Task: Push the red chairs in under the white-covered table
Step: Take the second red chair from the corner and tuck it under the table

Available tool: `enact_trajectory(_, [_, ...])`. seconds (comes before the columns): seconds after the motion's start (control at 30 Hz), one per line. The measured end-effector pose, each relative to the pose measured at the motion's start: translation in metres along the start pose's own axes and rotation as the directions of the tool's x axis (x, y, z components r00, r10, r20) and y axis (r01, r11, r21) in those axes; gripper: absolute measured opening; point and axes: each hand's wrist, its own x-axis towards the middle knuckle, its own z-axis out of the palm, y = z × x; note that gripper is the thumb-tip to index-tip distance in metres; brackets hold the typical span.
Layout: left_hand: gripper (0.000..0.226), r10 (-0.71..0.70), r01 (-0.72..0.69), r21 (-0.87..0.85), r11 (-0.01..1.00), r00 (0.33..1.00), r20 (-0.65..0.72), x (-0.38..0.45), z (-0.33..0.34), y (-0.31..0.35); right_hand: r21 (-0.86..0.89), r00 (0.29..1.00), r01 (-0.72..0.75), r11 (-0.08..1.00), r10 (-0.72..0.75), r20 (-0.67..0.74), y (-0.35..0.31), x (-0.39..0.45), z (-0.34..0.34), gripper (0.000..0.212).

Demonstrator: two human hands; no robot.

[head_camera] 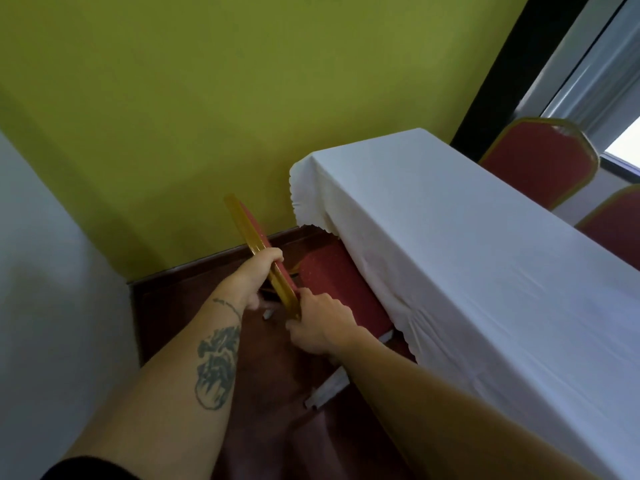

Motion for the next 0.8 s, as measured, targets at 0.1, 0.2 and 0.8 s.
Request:
enact_trajectory(0.1, [0.018, 0.048, -0.058, -0.149, 0.987, 0.996, -0.072, -0.001, 0.018, -0.021, -0.055, 0.994, -0.046, 0.997, 0.051, 0.102, 0.016, -0.018, 0.013, 0.064])
enact_trajectory(0.2, [0.017, 0.104, -0.166, -0.343, 0.925, 0.976, -0.192, -0.005, 0.035, -0.030, -0.111, 0.987, -0.062, 0.992, 0.077, 0.141, 0.025, -0.033, 0.019, 0.062])
enact_trajectory(0.8, [0.058, 0.148, -0.411, -0.408, 0.815, 0.829, -0.540, 0.001, 0.091, -0.002, -0.221, 0.990, -0.058, 0.974, 0.085, 0.112, 0.070, -0.025, -0.018, 0.018])
